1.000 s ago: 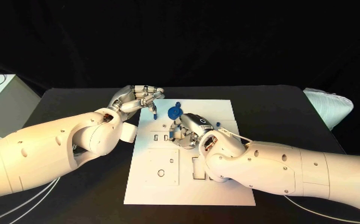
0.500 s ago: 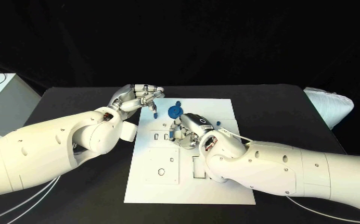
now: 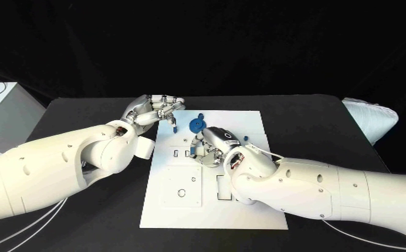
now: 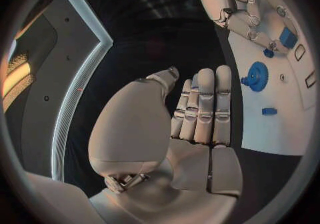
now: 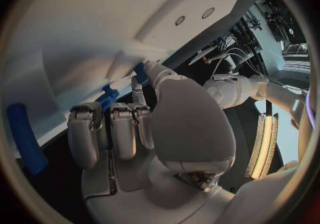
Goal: Assemble the parts on the task board
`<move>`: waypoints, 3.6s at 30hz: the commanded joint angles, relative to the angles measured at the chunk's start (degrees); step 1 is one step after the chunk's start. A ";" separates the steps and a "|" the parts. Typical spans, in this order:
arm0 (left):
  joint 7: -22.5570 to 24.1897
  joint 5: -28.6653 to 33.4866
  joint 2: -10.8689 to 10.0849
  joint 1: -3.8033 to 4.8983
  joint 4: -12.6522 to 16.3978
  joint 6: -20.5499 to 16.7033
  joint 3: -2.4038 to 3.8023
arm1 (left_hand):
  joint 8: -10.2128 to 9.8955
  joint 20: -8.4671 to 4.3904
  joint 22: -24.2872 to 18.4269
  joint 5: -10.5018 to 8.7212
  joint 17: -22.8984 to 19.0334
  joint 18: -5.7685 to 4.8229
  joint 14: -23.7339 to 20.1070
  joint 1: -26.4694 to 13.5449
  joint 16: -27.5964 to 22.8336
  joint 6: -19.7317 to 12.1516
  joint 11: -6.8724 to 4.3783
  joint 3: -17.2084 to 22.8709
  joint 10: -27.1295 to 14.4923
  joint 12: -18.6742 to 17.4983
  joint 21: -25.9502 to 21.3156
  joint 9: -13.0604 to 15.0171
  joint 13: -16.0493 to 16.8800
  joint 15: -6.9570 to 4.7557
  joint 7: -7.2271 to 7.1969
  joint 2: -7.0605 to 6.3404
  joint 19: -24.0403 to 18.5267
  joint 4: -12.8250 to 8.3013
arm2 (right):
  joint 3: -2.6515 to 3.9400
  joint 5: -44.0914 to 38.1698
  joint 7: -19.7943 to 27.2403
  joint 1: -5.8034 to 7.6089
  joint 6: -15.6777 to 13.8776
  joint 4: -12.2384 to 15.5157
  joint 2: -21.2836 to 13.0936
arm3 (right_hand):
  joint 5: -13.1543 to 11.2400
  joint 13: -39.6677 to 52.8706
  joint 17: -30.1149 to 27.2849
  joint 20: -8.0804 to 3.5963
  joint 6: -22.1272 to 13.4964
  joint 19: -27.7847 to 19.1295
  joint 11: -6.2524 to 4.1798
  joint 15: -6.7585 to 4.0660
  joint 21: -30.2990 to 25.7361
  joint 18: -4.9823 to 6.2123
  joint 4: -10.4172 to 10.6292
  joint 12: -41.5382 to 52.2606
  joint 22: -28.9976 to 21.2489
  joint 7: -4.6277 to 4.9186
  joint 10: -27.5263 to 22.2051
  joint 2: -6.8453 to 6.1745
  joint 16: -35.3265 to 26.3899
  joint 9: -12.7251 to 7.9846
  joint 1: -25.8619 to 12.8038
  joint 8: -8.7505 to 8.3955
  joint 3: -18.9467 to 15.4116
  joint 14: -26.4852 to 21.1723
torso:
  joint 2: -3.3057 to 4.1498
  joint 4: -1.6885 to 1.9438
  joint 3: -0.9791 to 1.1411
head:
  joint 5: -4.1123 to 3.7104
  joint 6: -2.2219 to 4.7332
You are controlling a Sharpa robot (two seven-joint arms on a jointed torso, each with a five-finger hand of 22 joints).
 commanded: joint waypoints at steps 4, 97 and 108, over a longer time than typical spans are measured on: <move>0.16 -0.02 0.10 0.03 0.00 1.13 0.03 | -0.39 0.11 0.11 -0.34 -0.13 0.87 -0.38 -0.65 0.39 -0.59 -0.02 0.37 -0.25 -0.06 0.45 0.08 0.01 0.12 0.02 0.00 -0.56 -0.05 | -0.14 -0.61 0.01 -0.23 0.87 -0.03 -0.02 | 0.08 14.70 10.71 0.06 -1.46 5.03 0.28 0.21 -0.56 -0.31 0.09 -0.24 13.62 0.66 5.61 -0.47 -0.41 -0.07 -1.27 -0.43 0.38 4.93 | 0.01 -0.02 0.01 | -0.01 -0.06; -56.19 -51.94 16.18 7.47 -12.92 31.55 -2.20 | 24.01 -3.86 27.05 -0.30 41.83 -3.81 19.70 -20.03 27.59 -3.47 -5.60 -7.70 -0.66 58.14 19.60 19.79 41.22 -4.46 -5.35 3.59 16.98 3.84 | 1.18 25.36 20.37 10.56 -1.15 3.94 -18.64 | 5.12 8.80 10.81 2.41 -9.15 3.03 2.97 2.62 -4.86 0.76 4.28 -6.38 10.75 3.56 -0.42 -0.01 -0.53 -1.99 2.64 -3.68 -13.65 4.84 | -3.04 -0.90 1.45 | 2.93 -2.91; -56.21 -51.22 17.26 7.45 -13.14 32.33 -2.47 | 24.36 -3.87 27.15 -0.29 42.01 -3.83 19.75 -20.27 27.66 -3.46 -5.63 -7.89 -0.80 58.14 19.65 20.32 41.17 -4.48 -5.43 3.91 17.00 3.82 | 1.18 25.27 19.86 10.56 -0.98 3.65 -18.35 | 5.25 8.77 10.75 2.41 -9.25 2.96 2.97 2.62 -5.02 0.80 4.27 -6.41 10.64 3.58 -0.45 0.02 -0.55 -2.01 2.58 -3.74 -13.62 4.83 | -3.11 -0.78 1.39 | 2.42 -3.33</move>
